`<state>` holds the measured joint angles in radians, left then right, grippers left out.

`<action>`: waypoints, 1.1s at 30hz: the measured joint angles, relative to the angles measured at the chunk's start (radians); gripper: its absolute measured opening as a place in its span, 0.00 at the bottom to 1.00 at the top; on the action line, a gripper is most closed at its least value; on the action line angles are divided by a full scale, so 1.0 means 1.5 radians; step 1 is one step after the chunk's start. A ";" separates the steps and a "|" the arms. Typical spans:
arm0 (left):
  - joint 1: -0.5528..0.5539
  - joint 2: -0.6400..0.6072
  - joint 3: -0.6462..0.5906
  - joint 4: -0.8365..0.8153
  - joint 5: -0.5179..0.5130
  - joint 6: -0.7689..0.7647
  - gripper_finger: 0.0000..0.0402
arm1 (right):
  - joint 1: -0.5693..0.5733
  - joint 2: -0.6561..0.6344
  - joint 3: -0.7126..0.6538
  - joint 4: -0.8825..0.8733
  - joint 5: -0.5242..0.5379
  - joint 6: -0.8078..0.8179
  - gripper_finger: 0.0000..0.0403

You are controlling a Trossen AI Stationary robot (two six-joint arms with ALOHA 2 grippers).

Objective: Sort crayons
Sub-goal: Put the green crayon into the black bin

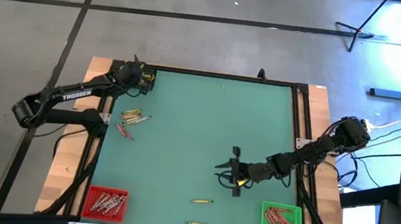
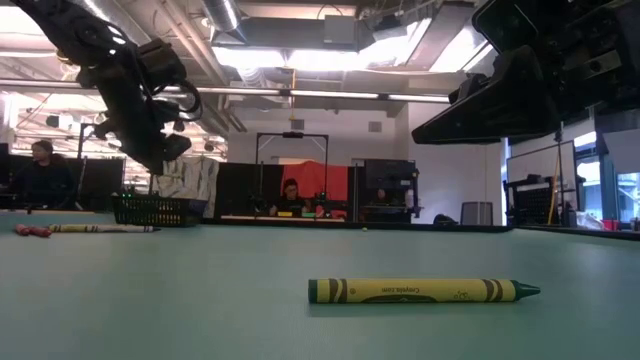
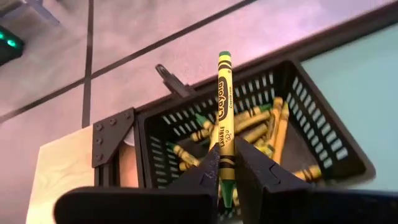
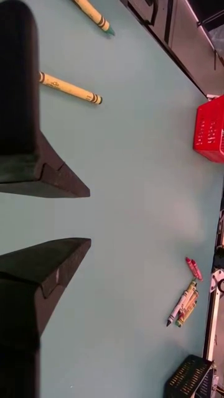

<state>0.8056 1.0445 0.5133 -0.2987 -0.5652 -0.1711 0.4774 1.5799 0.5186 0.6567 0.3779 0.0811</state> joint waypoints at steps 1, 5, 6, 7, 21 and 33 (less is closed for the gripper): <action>0.005 0.002 0.000 0.008 0.000 0.000 0.05 | 0.000 0.000 0.000 0.000 0.000 0.000 0.27; 0.017 0.003 0.000 0.030 0.002 0.009 0.12 | 0.000 0.000 0.000 0.000 0.000 0.000 0.27; 0.017 0.003 0.000 0.030 0.004 0.014 0.15 | 0.000 0.000 0.000 0.000 0.000 0.000 0.27; 0.017 0.003 0.000 0.030 0.006 0.014 0.17 | 0.000 0.000 0.000 0.000 0.000 0.000 0.27; -0.076 0.003 0.000 0.072 0.281 0.054 0.30 | 0.000 0.000 0.000 -0.002 -0.002 0.000 0.27; -0.326 0.003 0.000 0.174 0.355 0.034 0.30 | 0.000 0.000 0.000 -0.001 -0.002 0.010 0.27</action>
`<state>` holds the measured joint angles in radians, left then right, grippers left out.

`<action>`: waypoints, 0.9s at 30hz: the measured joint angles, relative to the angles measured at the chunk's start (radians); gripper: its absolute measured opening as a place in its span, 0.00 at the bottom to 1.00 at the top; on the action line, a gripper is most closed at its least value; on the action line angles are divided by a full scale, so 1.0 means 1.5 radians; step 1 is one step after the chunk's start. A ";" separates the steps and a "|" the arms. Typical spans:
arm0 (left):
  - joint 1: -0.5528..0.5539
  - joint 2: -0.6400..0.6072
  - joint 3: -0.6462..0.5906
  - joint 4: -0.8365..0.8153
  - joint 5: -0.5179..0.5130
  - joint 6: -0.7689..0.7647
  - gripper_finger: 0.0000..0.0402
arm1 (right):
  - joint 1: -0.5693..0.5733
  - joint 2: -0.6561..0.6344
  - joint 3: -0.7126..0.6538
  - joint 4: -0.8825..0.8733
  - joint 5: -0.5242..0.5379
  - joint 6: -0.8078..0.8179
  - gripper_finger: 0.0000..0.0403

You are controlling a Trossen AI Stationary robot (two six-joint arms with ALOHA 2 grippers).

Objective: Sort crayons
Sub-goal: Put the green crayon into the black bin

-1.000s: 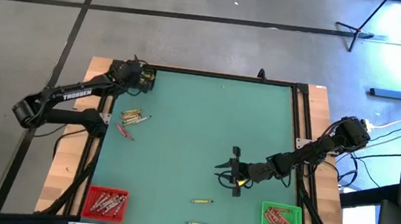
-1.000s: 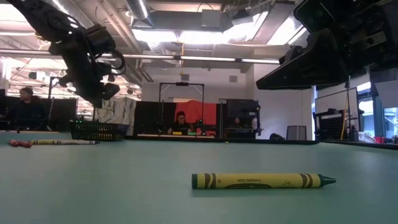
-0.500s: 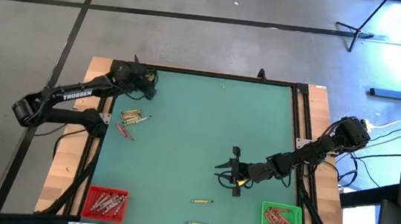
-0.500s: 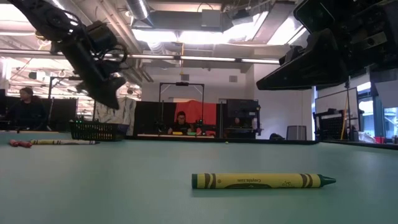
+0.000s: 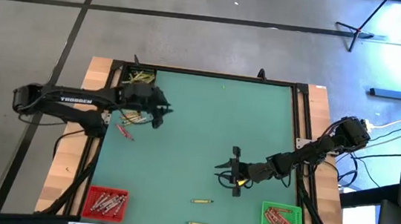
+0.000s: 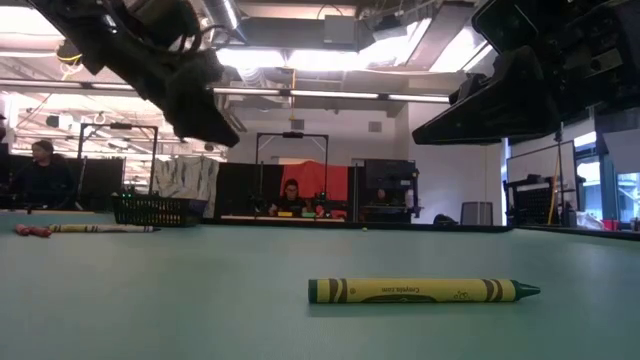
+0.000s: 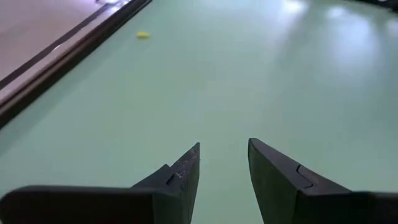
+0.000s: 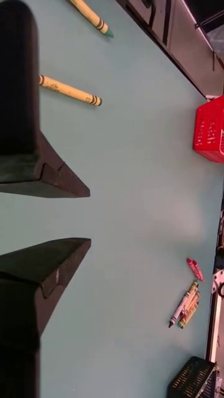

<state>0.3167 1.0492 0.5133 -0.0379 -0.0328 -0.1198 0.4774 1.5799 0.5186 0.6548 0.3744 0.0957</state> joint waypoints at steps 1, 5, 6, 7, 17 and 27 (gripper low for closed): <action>-0.017 0.000 0.000 0.007 -0.006 -0.008 0.30 | 0.000 0.000 0.000 0.000 0.000 0.001 0.27; -0.083 0.000 0.000 0.033 -0.012 -0.027 0.30 | 0.000 0.000 0.000 0.000 0.000 0.002 0.27; -0.100 0.000 0.000 0.037 -0.020 -0.033 0.30 | 0.000 0.000 0.000 0.000 0.000 0.002 0.27; -0.116 0.000 0.000 0.040 -0.033 -0.037 0.30 | 0.000 0.000 0.000 0.000 0.000 0.002 0.27; -0.257 0.131 0.000 0.187 -0.083 -0.074 0.30 | 0.000 0.000 0.000 0.000 0.000 0.003 0.27; -0.360 0.358 0.015 0.454 -0.070 -0.108 0.30 | 0.033 -0.026 0.000 -0.054 -0.036 0.003 0.27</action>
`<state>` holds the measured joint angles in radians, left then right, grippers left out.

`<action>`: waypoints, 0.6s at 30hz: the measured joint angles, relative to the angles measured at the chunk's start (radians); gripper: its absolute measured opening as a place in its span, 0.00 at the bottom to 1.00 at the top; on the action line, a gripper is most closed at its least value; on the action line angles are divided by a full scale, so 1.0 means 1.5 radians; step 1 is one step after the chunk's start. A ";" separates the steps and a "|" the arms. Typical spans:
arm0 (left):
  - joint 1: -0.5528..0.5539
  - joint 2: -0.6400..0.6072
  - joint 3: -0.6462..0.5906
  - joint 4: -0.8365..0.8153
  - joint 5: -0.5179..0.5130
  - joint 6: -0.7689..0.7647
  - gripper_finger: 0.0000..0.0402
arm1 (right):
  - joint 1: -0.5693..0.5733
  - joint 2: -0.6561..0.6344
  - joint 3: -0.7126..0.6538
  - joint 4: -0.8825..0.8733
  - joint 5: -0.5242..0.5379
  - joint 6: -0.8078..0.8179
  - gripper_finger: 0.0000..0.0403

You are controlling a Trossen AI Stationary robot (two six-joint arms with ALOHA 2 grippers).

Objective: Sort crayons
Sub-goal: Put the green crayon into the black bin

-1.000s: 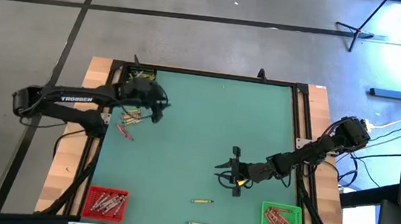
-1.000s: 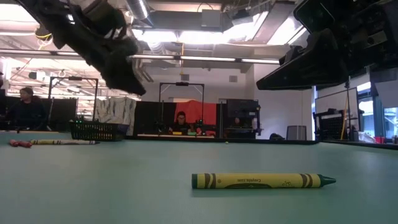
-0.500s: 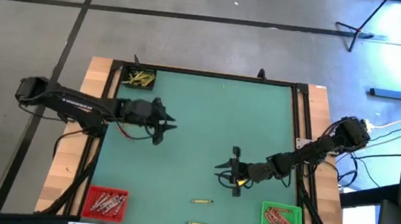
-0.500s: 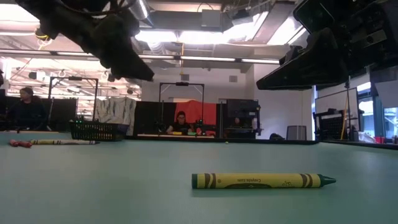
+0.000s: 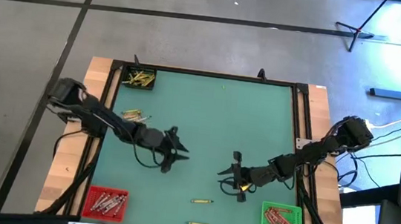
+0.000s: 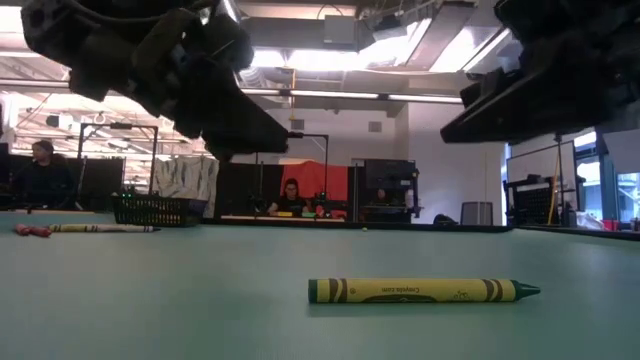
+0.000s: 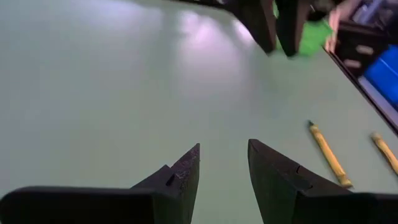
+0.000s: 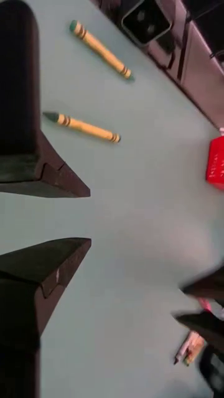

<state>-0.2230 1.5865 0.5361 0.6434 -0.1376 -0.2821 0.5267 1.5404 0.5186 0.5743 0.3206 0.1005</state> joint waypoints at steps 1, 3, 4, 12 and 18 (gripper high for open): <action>-0.009 0.021 0.012 0.001 0.000 -0.002 0.30 | 0.003 -0.003 0.000 0.000 0.000 0.000 0.27; -0.027 0.061 0.042 0.000 0.001 -0.012 0.30 | 0.004 -0.008 0.000 0.000 0.000 0.000 0.27; -0.036 0.081 0.059 0.000 0.000 -0.017 0.30 | 0.004 -0.008 0.000 0.001 0.000 0.000 0.27; -0.128 0.206 0.213 -0.023 0.003 -0.037 0.30 | 0.002 -0.008 0.000 -0.012 0.000 0.001 0.27; -0.179 0.272 0.309 -0.088 -0.038 -0.037 0.30 | 0.002 -0.008 0.000 -0.015 0.000 0.001 0.27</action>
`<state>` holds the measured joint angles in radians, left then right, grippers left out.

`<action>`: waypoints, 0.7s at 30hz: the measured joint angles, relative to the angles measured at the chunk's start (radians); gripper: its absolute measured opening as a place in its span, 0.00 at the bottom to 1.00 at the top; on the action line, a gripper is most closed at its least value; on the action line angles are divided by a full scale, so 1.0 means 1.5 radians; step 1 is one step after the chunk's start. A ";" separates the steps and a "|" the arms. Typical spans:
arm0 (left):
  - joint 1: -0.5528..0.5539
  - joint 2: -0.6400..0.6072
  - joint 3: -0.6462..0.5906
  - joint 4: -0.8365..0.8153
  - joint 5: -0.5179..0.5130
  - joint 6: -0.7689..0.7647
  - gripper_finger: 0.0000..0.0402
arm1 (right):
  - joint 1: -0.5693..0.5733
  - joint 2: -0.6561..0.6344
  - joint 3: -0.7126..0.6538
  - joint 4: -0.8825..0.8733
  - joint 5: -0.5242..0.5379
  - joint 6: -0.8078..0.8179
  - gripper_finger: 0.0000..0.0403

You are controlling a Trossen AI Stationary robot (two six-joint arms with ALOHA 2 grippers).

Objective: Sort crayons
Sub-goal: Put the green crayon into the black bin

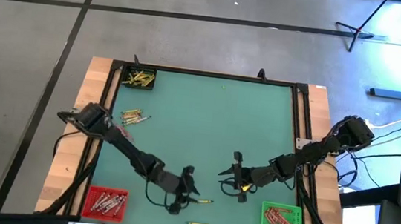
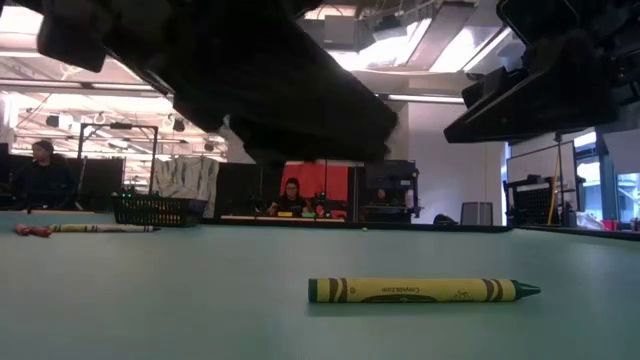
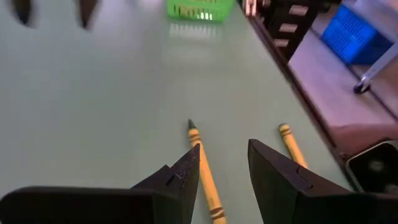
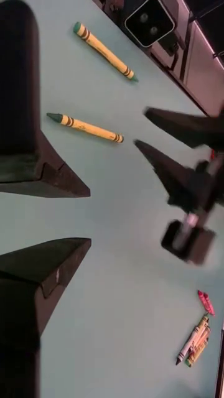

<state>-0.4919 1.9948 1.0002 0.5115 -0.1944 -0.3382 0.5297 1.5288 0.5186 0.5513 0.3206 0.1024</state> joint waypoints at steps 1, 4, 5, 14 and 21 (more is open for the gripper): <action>-0.006 0.012 0.013 -0.010 -0.007 0.000 0.30 | 0.000 0.000 0.000 0.001 0.000 0.000 0.27; -0.018 0.046 0.038 -0.022 -0.019 0.002 0.30 | 0.000 0.000 0.000 0.000 0.000 0.001 0.27; -0.020 0.057 0.043 -0.022 -0.019 0.002 0.30 | 0.000 0.000 0.000 0.000 0.000 0.001 0.27; -0.023 0.103 0.054 -0.033 -0.031 -0.006 0.28 | 0.000 0.000 0.000 0.005 0.000 0.006 0.27; -0.021 0.104 0.056 -0.070 -0.048 0.000 0.17 | 0.000 0.000 0.000 0.006 0.000 0.006 0.27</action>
<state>-0.5236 2.1509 1.0843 0.4060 -0.2658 -0.3386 0.5298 1.5288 0.5186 0.5598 0.3206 0.1120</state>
